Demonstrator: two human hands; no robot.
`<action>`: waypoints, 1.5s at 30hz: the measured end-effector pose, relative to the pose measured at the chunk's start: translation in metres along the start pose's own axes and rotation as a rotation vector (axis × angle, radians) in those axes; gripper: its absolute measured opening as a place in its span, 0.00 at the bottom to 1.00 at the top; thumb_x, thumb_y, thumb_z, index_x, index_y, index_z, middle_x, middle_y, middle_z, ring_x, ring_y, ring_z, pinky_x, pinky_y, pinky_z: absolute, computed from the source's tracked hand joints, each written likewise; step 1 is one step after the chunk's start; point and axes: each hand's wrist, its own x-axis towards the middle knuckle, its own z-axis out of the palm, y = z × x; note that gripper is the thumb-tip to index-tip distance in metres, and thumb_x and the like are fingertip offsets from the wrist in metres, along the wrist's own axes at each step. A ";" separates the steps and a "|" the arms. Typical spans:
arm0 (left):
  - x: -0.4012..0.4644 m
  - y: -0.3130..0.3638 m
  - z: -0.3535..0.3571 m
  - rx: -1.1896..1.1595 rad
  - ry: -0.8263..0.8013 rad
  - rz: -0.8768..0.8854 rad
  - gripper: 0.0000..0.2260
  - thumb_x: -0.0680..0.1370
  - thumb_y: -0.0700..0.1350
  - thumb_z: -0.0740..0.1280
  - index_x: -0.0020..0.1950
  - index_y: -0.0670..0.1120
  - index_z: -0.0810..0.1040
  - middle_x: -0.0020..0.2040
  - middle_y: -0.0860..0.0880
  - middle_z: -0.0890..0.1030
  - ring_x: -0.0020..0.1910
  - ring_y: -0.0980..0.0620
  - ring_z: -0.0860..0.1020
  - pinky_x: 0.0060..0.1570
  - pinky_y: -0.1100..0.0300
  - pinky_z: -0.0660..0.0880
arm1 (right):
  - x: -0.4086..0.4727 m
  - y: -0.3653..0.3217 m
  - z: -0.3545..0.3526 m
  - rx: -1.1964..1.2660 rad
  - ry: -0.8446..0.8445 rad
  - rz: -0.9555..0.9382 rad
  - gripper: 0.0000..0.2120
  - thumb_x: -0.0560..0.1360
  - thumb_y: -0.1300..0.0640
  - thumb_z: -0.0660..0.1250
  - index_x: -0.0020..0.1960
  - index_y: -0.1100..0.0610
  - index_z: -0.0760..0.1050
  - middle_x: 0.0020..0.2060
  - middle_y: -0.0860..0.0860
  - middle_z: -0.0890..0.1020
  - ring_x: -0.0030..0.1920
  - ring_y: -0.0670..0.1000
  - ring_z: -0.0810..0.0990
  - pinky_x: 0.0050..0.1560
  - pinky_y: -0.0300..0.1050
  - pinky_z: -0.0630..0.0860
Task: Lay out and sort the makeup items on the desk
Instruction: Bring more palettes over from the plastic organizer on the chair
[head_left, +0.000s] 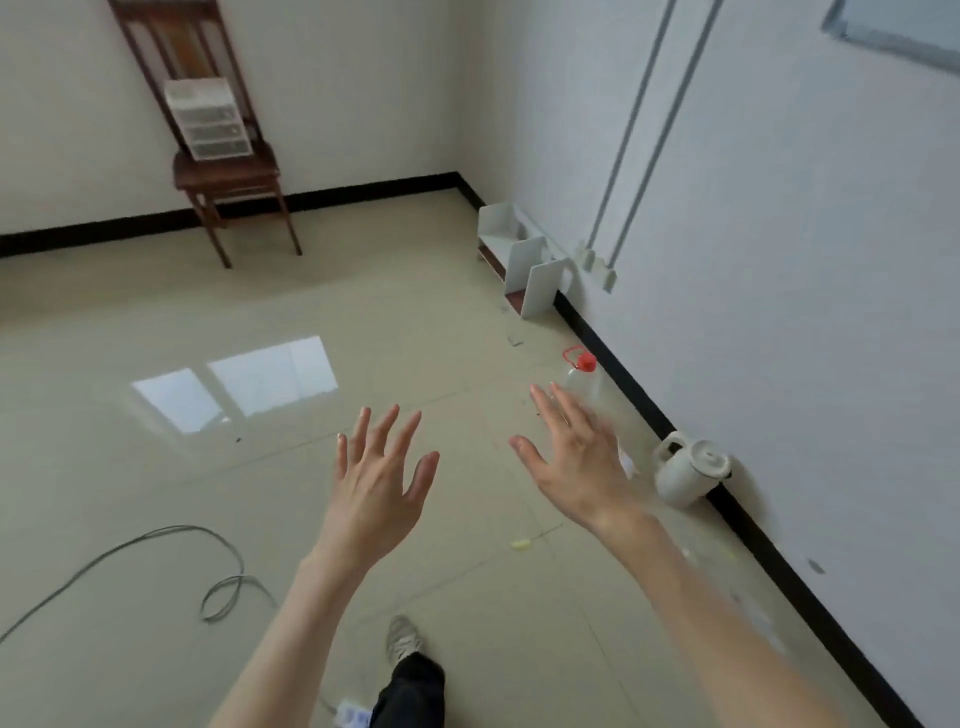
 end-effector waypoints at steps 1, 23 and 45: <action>0.012 -0.016 -0.003 0.001 0.012 -0.030 0.29 0.76 0.62 0.47 0.75 0.52 0.57 0.76 0.50 0.54 0.76 0.50 0.42 0.72 0.51 0.38 | 0.021 -0.011 0.005 -0.002 -0.007 -0.022 0.30 0.78 0.42 0.56 0.76 0.48 0.50 0.76 0.49 0.53 0.76 0.50 0.50 0.74 0.55 0.49; 0.315 -0.257 -0.101 0.024 0.137 -0.318 0.37 0.70 0.67 0.39 0.75 0.52 0.55 0.76 0.51 0.53 0.76 0.50 0.43 0.72 0.50 0.40 | 0.440 -0.228 0.092 0.110 -0.143 -0.307 0.31 0.78 0.44 0.58 0.76 0.48 0.50 0.76 0.50 0.54 0.76 0.50 0.51 0.73 0.55 0.46; 0.727 -0.477 -0.198 0.070 0.227 -0.407 0.32 0.74 0.65 0.45 0.75 0.52 0.55 0.76 0.49 0.54 0.76 0.50 0.44 0.72 0.49 0.40 | 0.905 -0.423 0.138 0.056 -0.214 -0.491 0.32 0.78 0.42 0.57 0.77 0.48 0.48 0.77 0.51 0.50 0.76 0.50 0.46 0.74 0.56 0.40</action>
